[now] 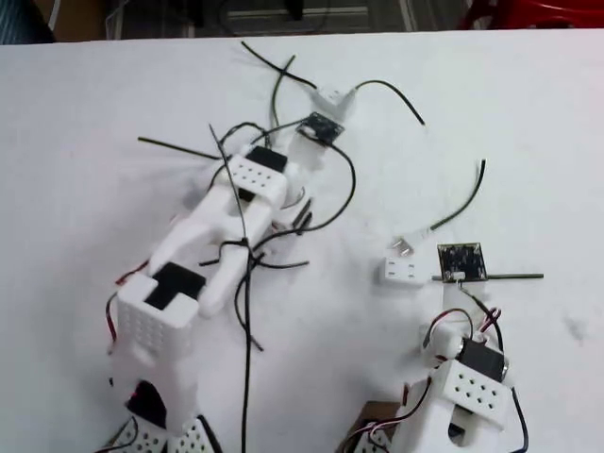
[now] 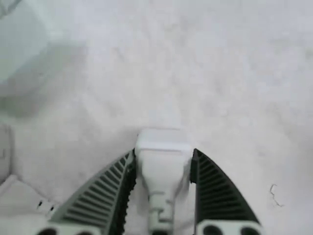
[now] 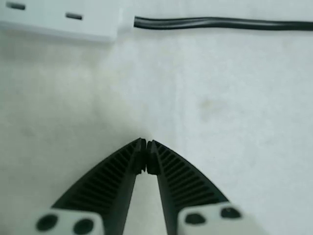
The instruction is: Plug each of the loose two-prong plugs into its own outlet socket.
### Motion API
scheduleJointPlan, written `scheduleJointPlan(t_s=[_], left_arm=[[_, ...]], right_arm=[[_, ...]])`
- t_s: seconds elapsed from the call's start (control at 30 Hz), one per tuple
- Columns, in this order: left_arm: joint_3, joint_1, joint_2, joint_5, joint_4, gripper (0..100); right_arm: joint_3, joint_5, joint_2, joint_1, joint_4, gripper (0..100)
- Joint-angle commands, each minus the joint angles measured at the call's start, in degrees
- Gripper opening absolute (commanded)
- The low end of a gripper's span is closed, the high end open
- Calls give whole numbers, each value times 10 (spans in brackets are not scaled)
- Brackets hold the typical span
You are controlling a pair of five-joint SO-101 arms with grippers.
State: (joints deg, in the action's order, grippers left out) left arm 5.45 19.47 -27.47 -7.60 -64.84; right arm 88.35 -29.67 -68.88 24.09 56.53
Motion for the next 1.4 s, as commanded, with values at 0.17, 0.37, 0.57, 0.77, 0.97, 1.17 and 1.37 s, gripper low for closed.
scheduleJointPlan(t_s=[0.17,0.37,0.57,0.77,0.97,1.17,1.37], left_arm=[[160,33,3,1,20,51],[193,38,2,1,125,50],[202,0,-67,5,271,54],[301,-18,-212,5,290,54],[461,-17,-270,5,120,147],[577,-10,-305,69,-1,290],[693,4,-308,87,-72,297]], right_arm=[[-4,0,-2,3,-8,19],[-4,0,-2,3,-8,19],[-4,0,-2,3,-8,19],[-3,1,-2,3,-8,19],[-1,1,-2,3,-8,19],[-1,1,-2,3,-8,19],[-1,1,-2,3,-8,19]])
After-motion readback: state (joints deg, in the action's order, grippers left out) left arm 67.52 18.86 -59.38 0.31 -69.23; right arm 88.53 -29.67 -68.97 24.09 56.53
